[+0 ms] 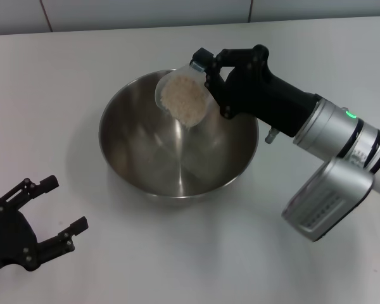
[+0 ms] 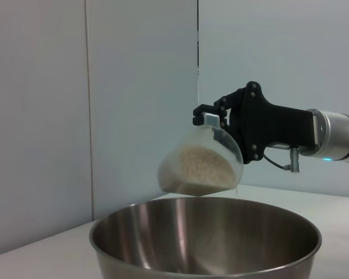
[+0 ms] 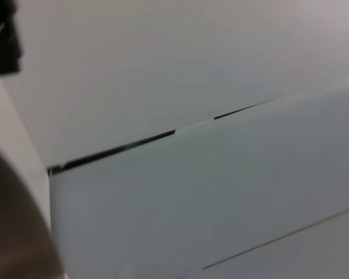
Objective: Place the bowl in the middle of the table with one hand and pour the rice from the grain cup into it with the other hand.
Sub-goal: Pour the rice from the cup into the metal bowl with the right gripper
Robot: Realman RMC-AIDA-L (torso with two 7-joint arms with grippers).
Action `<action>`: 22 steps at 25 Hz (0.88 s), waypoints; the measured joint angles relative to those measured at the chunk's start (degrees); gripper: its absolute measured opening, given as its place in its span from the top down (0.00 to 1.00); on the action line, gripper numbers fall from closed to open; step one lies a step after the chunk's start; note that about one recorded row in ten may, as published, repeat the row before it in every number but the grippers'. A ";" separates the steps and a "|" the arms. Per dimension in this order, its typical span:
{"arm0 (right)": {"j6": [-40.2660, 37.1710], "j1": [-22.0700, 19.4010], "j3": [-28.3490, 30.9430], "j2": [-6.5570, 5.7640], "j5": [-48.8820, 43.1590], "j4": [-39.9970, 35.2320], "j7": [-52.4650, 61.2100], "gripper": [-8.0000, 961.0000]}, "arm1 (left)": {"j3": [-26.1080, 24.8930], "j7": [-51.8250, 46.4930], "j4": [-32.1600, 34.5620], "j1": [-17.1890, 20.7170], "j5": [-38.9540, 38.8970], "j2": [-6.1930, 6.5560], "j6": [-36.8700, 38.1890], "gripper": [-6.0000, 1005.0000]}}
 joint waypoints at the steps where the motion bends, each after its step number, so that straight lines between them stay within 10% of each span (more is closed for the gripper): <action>1: 0.00 0.00 0.00 0.00 0.00 0.00 0.00 0.97 | 0.00 0.00 0.00 0.00 0.00 0.00 0.00 0.14; 22: 0.33 -0.29 -0.88 0.01 -1.17 1.92 -34.36 0.97 | -0.01 0.14 0.01 -0.21 -0.17 -0.60 -0.94 0.14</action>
